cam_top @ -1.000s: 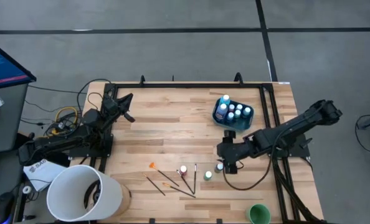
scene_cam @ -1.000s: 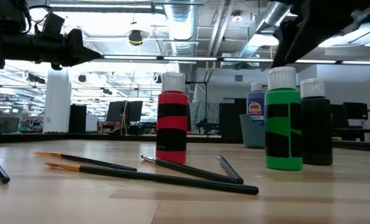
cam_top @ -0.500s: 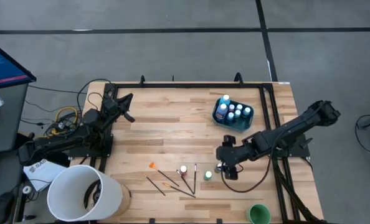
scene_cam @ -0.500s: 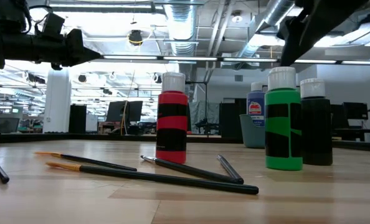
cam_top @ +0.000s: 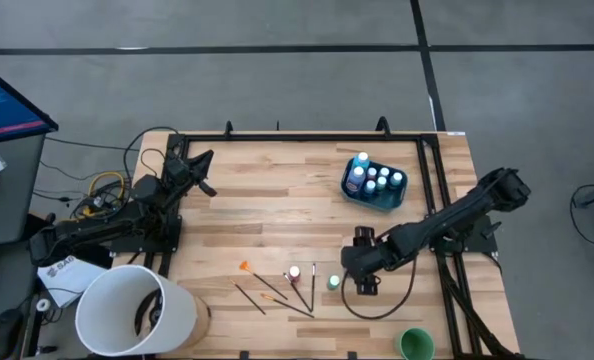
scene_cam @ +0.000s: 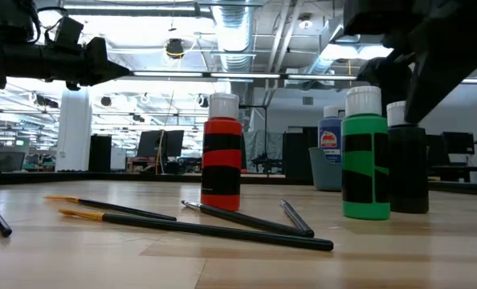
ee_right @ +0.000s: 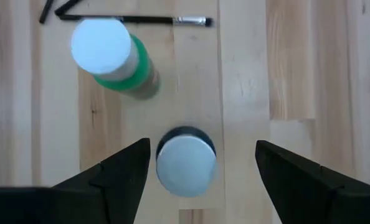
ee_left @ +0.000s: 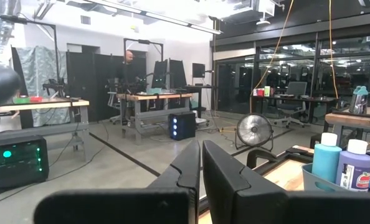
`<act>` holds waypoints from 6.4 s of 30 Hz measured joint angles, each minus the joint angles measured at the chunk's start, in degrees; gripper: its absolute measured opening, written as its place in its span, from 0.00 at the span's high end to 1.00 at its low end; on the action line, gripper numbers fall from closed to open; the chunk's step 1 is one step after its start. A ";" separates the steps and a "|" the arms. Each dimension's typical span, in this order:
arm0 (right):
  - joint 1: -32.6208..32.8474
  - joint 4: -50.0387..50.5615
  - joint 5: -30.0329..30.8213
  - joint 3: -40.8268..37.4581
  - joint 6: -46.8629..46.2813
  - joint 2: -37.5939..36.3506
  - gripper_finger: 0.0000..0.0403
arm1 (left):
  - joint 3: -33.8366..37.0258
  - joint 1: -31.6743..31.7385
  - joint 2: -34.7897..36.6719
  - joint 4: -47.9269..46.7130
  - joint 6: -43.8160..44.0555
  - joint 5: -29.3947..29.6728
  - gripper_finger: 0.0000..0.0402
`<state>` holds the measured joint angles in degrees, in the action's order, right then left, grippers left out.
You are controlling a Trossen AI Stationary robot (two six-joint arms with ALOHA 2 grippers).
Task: Pick & Place Paint Supplies
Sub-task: Put the small black paint bottle into the blue bin, then put the small green paint bottle into the blue bin
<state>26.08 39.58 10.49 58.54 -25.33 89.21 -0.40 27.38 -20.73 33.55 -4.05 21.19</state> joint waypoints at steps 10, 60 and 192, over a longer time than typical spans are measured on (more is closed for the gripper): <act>-0.32 0.86 -0.01 -0.04 -0.08 0.09 0.53 | 0.00 0.02 0.00 0.00 0.01 -0.02 0.98; -27.82 25.93 19.62 -10.45 -16.40 -33.88 0.71 | 0.00 0.01 -0.02 -0.01 0.01 0.00 0.98; -28.41 -10.51 -5.51 -14.27 -4.57 -31.45 0.50 | 0.01 0.02 0.00 -0.01 0.00 -0.02 0.98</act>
<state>-2.34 29.07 4.98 44.27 -29.90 57.76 -0.39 27.40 -20.73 33.54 -4.04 21.17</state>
